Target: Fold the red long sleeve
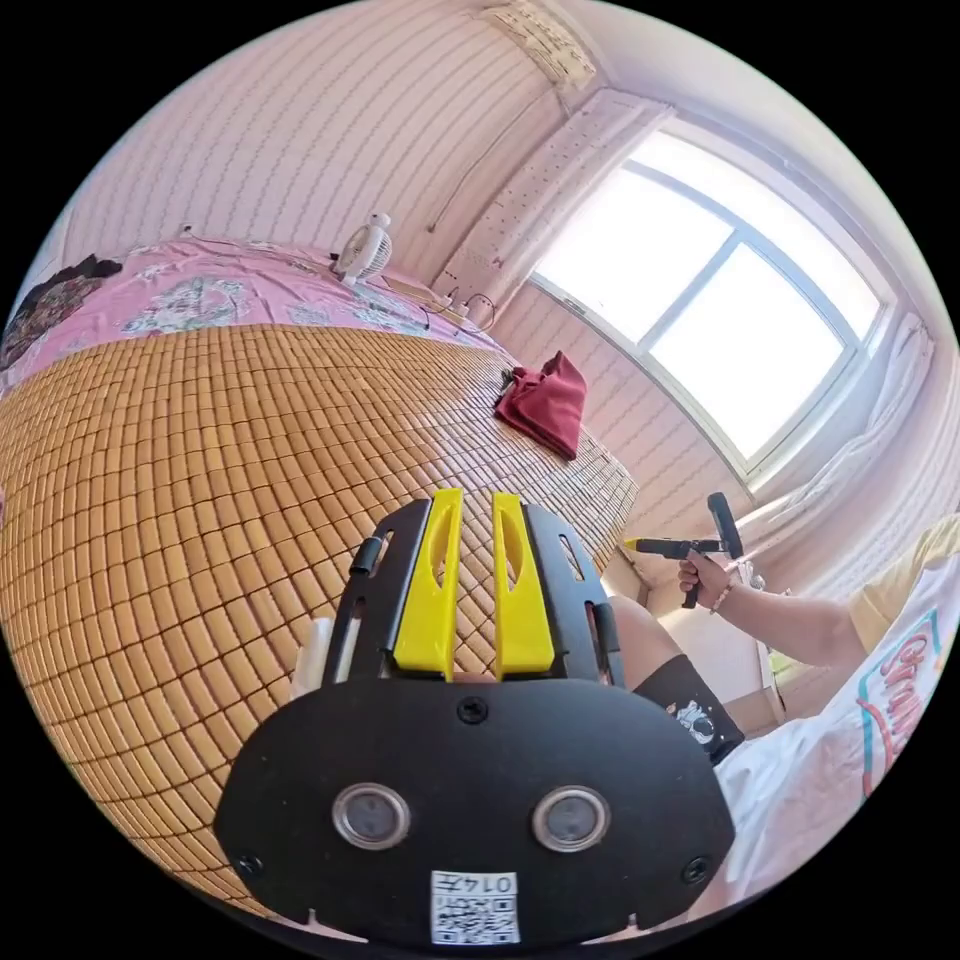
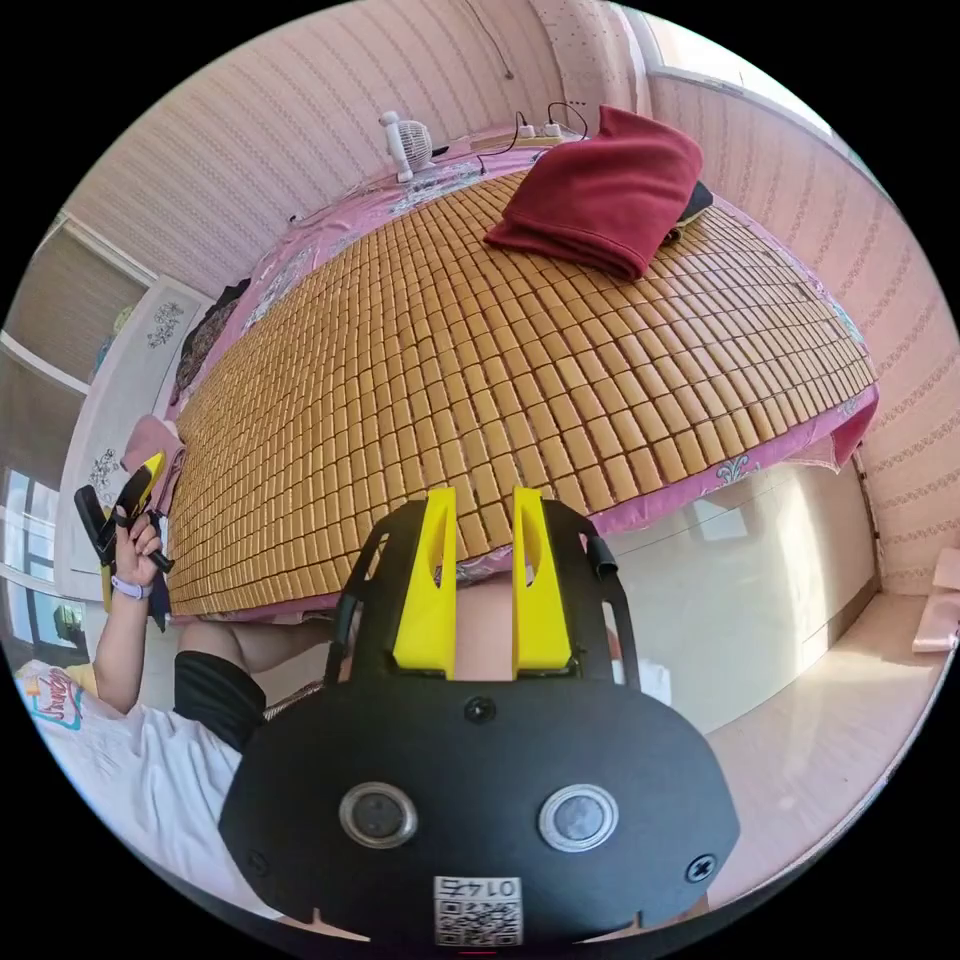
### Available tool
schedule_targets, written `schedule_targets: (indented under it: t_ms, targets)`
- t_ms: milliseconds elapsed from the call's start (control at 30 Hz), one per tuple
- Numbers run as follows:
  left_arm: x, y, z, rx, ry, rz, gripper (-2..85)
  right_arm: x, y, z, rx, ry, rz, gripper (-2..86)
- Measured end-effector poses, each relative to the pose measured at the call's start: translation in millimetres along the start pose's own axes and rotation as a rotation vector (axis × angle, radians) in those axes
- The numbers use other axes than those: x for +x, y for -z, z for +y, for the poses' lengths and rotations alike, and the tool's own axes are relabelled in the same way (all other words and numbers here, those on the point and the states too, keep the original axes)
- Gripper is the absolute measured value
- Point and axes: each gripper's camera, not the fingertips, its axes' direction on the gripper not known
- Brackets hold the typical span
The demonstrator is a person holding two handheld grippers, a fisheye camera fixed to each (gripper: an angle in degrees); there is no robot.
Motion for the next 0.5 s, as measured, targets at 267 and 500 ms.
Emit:
schedule_targets:
  t_ms: [267, 500]
  targets:
    - [70.2, -194.9, -68.7, -0.183, -0.28, -0.091, 8.7, 41.6, -43.1, -19.5, 0.054, 0.021, -0.082, 9.8]
    - [83.9, -376.0, -127.7, -0.254, -0.337, -0.153, 11.2, 105.3, -51.5, -103.0, 0.272, -0.079, 0.013, 13.5]
